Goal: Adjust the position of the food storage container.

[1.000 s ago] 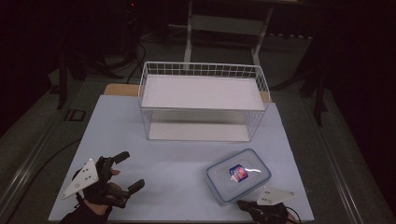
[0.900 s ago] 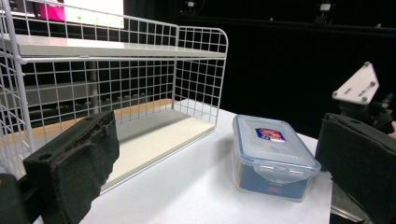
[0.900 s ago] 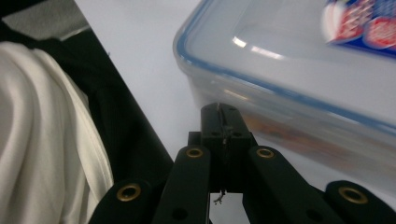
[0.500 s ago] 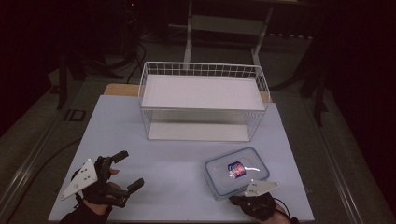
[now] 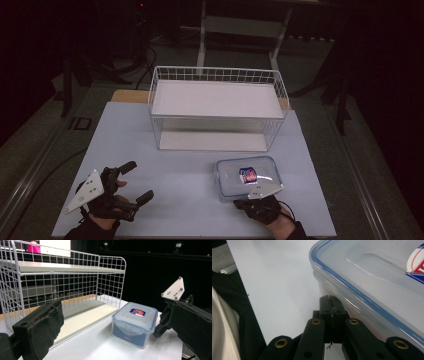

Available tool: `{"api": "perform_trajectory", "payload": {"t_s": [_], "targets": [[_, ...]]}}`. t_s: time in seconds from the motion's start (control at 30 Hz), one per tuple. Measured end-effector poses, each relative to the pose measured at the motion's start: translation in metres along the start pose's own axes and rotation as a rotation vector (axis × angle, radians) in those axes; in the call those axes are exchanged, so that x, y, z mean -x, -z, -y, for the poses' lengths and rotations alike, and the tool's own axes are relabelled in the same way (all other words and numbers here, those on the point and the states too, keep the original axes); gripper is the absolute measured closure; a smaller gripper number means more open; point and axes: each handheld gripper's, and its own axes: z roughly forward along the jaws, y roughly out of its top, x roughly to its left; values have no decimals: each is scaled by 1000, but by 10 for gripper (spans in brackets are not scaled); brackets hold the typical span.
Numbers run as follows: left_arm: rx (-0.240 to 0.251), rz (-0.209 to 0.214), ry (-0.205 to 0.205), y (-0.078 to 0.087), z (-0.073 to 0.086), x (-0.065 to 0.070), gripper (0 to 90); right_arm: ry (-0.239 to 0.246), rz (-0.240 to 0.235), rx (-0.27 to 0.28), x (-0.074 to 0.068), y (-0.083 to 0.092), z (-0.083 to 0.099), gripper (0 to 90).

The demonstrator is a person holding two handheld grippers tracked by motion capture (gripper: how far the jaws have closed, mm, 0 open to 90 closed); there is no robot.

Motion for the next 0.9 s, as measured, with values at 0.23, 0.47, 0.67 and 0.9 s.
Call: {"api": "perform_trajectory", "payload": {"t_s": [0.23,0.47,0.67,0.9], "targets": [[-9,-2,9,-1,1,-1,0,-20,-30,44,-3,8,-5,900],[-19,1,6,-4,2,0,0,-79,132,163,28,60,-4,900],[-24,1,30,-6,4,-2,0,-154,287,192,68,91,8,900],[-54,17,31,-11,6,2,0,-221,359,167,97,86,22,900]]}}
